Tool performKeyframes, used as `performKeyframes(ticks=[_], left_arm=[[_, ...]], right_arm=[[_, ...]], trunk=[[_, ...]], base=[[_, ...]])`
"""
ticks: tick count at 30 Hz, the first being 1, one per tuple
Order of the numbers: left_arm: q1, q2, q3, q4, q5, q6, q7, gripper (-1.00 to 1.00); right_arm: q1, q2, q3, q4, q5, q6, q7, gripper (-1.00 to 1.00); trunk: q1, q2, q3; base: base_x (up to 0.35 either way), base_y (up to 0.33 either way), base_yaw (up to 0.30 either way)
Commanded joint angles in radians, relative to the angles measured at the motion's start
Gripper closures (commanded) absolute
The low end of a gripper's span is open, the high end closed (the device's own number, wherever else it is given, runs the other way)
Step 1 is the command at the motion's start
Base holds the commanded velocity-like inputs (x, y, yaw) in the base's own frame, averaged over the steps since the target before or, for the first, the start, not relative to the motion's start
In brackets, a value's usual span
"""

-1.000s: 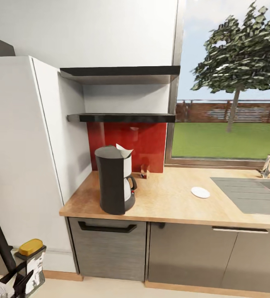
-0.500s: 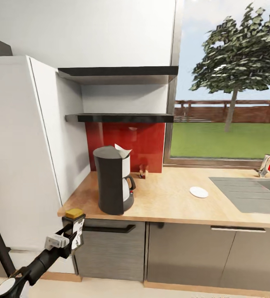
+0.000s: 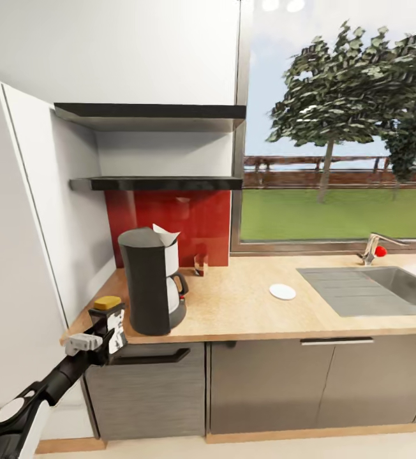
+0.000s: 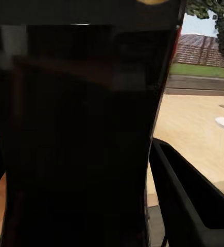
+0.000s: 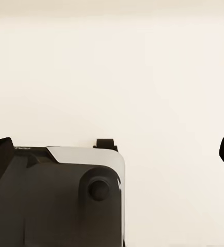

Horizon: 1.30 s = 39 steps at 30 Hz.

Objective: Set up a coffee station on the kitchen countertop: keep the coffee maker on the countertop, move the bottle of coffee from the kitchen shelf to the counter next to the coffee maker, place a paper coffee filter on top of the coffee maker, put the saucer next to the coffee maker with the coffee cup on the saucer, and place the electric kettle next to the coffee maker.

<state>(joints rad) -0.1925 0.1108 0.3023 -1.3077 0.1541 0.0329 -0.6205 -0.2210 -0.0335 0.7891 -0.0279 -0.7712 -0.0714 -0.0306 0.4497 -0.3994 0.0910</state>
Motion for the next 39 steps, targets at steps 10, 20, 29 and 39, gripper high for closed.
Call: performKeyframes(ticks=[10, 20, 29, 39], left_arm=[[0.012, -0.006, 0.091, -0.087, -0.001, -0.038, 0.108, 1.0], [0.019, -0.013, 0.038, -0.038, -0.065, -0.198, 0.333, 1.0], [0.044, -0.01, 0.043, -0.058, -0.065, -0.177, 0.304, 1.0], [0.053, -0.01, 0.044, -0.069, -0.067, -0.173, 0.297, 1.0]], right_arm=[[0.0, 0.001, 0.009, -0.001, -0.005, -0.001, -0.003, -1.0], [0.006, 0.006, 0.005, -0.004, -0.005, 0.002, 0.002, -1.0], [0.016, 0.022, 0.005, -0.001, -0.003, 0.002, 0.002, -1.0], [0.015, 0.026, 0.005, 0.0, -0.003, 0.002, 0.002, -1.0]], trunk=[[0.0, -0.001, 0.0], [0.0, -0.001, 0.0], [0.0, -0.001, 0.0], [0.0, -0.001, 0.0]], base=[[0.0, 0.0, -0.035], [0.0, 0.0, 0.0], [0.0, 0.0, 0.0], [0.204, 0.0, 0.0]])
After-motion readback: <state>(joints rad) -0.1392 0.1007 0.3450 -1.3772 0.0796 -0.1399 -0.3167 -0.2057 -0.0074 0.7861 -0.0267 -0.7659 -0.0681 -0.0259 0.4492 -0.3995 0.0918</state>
